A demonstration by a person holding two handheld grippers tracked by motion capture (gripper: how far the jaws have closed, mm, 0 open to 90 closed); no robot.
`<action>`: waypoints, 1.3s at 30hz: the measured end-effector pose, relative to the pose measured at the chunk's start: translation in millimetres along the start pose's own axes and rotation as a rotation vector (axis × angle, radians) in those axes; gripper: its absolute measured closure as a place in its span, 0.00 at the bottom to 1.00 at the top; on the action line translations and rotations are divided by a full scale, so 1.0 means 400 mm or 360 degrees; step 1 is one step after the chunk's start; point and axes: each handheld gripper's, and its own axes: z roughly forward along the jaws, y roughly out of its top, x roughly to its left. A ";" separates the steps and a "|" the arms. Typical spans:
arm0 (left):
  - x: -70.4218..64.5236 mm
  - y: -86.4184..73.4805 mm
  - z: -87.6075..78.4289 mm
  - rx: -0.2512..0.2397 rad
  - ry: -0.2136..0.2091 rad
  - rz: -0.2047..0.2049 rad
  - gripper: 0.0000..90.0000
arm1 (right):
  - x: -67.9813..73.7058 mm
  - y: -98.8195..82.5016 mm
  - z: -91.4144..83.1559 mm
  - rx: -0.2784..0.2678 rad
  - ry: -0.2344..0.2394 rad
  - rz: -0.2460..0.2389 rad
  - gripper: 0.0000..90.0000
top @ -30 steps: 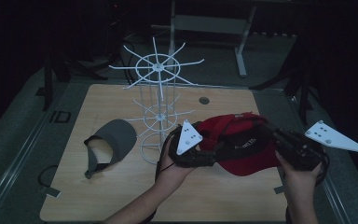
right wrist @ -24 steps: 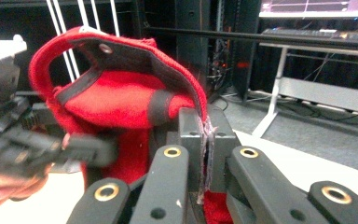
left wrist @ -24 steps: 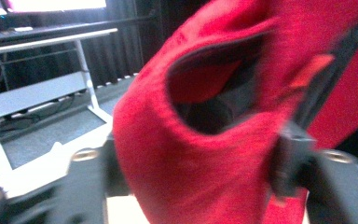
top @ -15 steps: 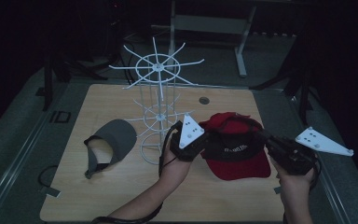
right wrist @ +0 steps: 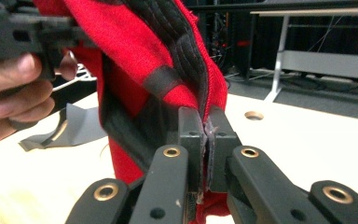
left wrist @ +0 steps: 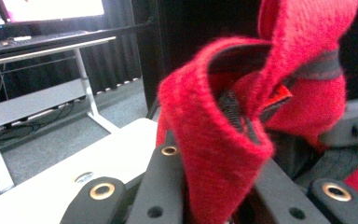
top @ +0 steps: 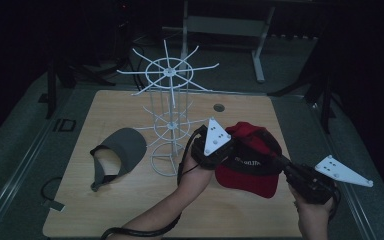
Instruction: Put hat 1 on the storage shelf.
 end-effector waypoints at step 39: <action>0.007 0.002 -0.050 -0.0125 -0.0571 0.0159 0.98 | 0.019 0.089 -0.069 -0.0013 0.0298 -0.0247 0.60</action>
